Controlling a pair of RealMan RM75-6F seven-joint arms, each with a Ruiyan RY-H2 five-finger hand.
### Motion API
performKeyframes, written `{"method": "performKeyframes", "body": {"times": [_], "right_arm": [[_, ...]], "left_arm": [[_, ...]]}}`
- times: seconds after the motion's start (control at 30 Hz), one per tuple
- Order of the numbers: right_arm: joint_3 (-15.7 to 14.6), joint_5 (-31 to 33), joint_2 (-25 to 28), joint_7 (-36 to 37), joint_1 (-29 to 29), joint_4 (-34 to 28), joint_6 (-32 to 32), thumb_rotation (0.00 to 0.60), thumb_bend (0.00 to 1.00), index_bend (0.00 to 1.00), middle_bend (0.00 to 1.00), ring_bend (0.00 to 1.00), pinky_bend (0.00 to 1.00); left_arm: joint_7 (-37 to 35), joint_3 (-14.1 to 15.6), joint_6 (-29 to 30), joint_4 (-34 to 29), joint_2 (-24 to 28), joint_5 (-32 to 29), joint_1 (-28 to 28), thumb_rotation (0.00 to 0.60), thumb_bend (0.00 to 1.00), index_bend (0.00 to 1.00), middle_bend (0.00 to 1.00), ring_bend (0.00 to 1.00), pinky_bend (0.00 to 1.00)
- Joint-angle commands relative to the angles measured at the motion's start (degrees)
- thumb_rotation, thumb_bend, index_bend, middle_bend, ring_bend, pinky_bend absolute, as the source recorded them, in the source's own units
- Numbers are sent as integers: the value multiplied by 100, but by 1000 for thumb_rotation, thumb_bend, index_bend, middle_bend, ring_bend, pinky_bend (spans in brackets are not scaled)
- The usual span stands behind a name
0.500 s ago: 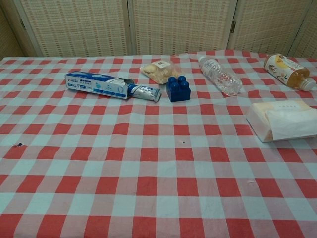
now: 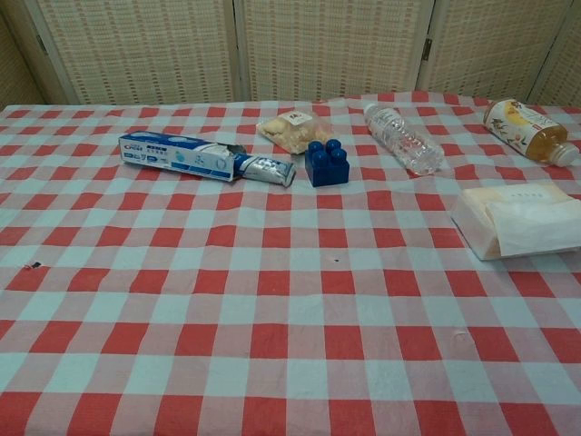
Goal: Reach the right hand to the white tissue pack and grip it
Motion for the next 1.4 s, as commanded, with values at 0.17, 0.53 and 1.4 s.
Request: {"method": "performKeyframes", "body": {"times": [0.17, 0.53, 1.4], "right_arm": [[212, 187, -665, -301, 189, 862, -198, 600, 119, 249, 520, 526, 661], [456, 406, -1469, -228, 656, 1901, -669, 600, 119, 240, 566, 567, 691], [499, 562, -2265, -81, 884, 3048, -645, 600, 263, 465, 653, 655, 767]], "left_arm": [[-34, -3, 55, -23, 23, 22, 19, 600, 492, 413, 548, 486, 693], [-111, -45, 76, 7, 23, -39, 29, 600, 492, 413, 552, 487, 693], [-90, -51, 65, 12, 25, -68, 40, 600, 492, 413, 551, 487, 693]]}}
